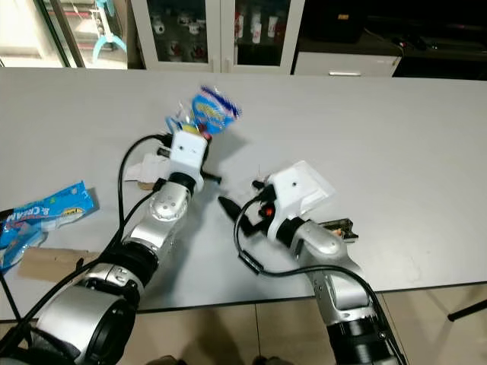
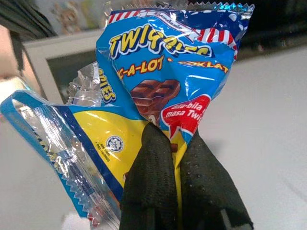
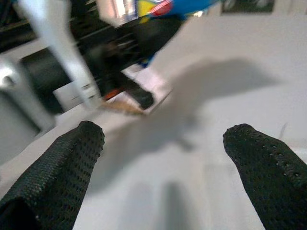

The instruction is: Picking trash to rubbish bin

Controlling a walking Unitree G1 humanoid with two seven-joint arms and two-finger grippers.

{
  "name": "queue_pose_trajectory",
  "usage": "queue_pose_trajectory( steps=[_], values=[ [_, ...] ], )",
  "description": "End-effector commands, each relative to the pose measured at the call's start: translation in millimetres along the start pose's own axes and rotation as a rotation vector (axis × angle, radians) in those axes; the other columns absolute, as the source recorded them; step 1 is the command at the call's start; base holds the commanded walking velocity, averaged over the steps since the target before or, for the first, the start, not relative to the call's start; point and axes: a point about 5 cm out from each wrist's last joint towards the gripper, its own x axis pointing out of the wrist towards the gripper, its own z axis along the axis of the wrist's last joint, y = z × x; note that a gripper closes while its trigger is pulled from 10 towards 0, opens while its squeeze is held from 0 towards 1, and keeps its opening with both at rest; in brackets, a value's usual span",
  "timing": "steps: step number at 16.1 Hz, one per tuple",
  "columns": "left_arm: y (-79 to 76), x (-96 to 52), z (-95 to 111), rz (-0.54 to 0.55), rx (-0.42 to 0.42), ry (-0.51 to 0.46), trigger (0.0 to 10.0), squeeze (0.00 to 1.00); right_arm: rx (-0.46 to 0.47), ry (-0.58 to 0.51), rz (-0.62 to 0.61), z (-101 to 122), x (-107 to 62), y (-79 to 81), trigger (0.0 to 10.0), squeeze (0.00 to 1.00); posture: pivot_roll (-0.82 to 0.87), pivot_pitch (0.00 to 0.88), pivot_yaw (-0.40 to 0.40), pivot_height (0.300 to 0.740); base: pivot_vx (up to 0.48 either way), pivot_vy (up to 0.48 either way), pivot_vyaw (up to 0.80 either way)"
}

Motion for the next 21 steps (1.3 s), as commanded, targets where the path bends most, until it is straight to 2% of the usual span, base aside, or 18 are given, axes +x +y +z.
queue_pose_trajectory(
  steps=[1,4,5,6,8,11,13,14,15,21],
  values=[
    [2.2,-0.5,5,0.034,-0.014,-0.044,10.0,0.00,-0.037,-0.056,-0.079,10,0.3,-11.0,10.0,0.00,-0.08,0.040,-0.052,0.740,0.000,0.000,0.00],
    [11.0,-5.6,7,0.071,-0.005,-0.078,10.0,0.00,-0.047,-0.230,-0.244,34,3.7,-25.7,10.0,0.00,-0.08,0.039,-0.048,0.740,0.000,0.000,0.00],
    [16.9,-8.0,9,0.097,-0.017,-0.090,10.0,0.00,-0.100,-0.293,-0.375,44,3.5,-37.1,10.0,0.00,-0.07,0.039,-0.051,0.740,0.000,0.000,0.00],
    [21.3,-9.2,11,0.114,-0.020,-0.099,10.0,0.00,-0.120,-0.329,-0.440,50,3.5,-44.1,10.0,0.00,-0.06,0.039,-0.054,0.740,0.000,0.000,0.00],
    [29.9,-11.0,18,0.146,-0.021,-0.128,10.0,0.00,-0.113,-0.390,-0.500,58,3.8,-49.8,10.0,0.00,-0.05,0.040,-0.059,0.740,0.000,0.000,0.00],
    [43.2,-13.9,22,0.193,-0.033,-0.132,10.0,0.00,-0.129,-0.416,-0.615,59,1.0,-61.3,10.0,0.00,-0.04,0.040,-0.062,0.740,0.000,0.000,0.00],
    [48.9,-17.8,15,0.208,-0.053,-0.099,10.0,0.00,-0.151,-0.419,-0.690,58,-1.5,-69.1,10.0,0.00,-0.04,0.038,-0.059,0.740,0.000,0.000,0.00],
    [49.7,-21.2,5,0.208,-0.043,-0.054,10.0,0.00,-0.166,-0.413,-0.709,57,-1.3,-72.3,10.0,0.00,-0.05,0.036,-0.058,0.740,0.000,0.000,0.00],
    [48.5,-25.4,-4,0.203,-0.025,-0.021,10.0,0.00,-0.186,-0.405,-0.719,56,-2.0,-75.2,10.0,0.00,-0.07,0.038,-0.056,0.740,0.000,0.000,0.00],
    [35.5,-21.0,3,0.186,-0.058,-0.034,10.0,0.00,-0.183,-0.406,-0.746,51,-4.7,-79.7,10.0,0.00,-0.06,0.029,-0.072,0.740,0.000,0.000,0.00]
  ],
)
